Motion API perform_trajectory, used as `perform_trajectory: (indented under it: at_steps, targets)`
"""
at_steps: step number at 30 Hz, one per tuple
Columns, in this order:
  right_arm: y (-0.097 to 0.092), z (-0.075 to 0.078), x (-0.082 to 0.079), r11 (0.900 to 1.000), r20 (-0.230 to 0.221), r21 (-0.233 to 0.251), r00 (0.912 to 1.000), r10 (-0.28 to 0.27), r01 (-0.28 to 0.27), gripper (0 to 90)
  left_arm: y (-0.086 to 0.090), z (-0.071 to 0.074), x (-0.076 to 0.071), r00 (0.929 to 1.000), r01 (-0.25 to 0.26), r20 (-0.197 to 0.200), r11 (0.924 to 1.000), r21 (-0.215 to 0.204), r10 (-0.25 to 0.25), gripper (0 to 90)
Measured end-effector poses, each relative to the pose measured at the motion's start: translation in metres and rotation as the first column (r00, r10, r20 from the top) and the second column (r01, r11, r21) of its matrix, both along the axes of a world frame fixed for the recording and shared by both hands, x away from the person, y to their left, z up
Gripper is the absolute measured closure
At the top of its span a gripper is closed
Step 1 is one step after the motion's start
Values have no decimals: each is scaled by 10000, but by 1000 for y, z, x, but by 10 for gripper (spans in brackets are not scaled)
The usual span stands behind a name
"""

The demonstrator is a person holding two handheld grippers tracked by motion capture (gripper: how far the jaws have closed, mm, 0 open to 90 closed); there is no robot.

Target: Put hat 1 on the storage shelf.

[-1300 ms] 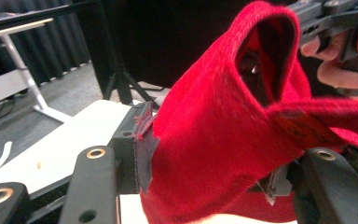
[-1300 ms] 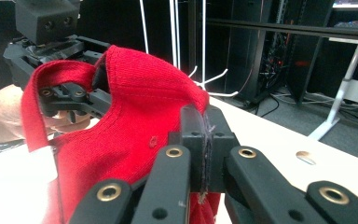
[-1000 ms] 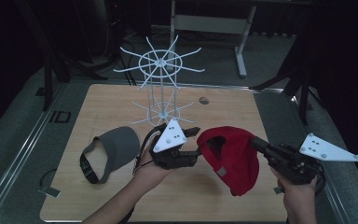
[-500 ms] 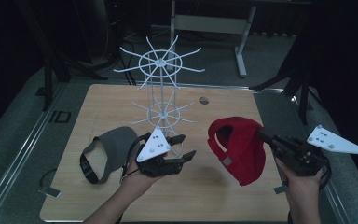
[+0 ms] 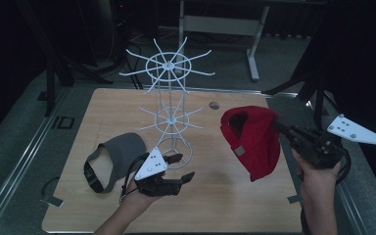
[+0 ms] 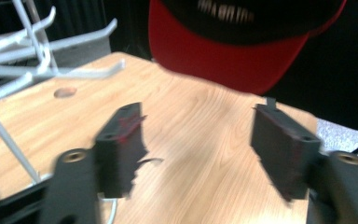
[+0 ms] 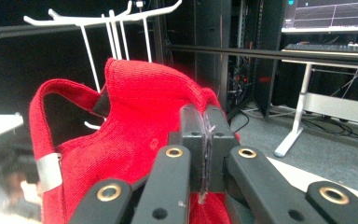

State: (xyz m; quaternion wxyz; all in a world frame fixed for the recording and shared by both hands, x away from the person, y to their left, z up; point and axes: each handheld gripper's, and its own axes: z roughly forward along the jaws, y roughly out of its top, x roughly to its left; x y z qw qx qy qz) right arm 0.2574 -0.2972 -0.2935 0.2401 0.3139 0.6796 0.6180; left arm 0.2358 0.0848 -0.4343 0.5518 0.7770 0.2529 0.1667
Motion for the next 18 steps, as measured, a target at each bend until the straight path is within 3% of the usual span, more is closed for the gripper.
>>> perform_trajectory:
  at_steps: [4,9,18]
  targets:
    - [1,9,4,9999,153,75,9998,-112,111,890,2,-16,-1,9995,-275,-122,9996,29,276,158]
    - [2,22,13,9995,219,171,9994,-267,263,890,7,-31,-5,9990,-453,-2,9990,53,453,123]
    - [7,46,28,9985,391,293,9982,-463,452,890,17,-64,-4,9964,-665,-526,9978,-13,663,96]
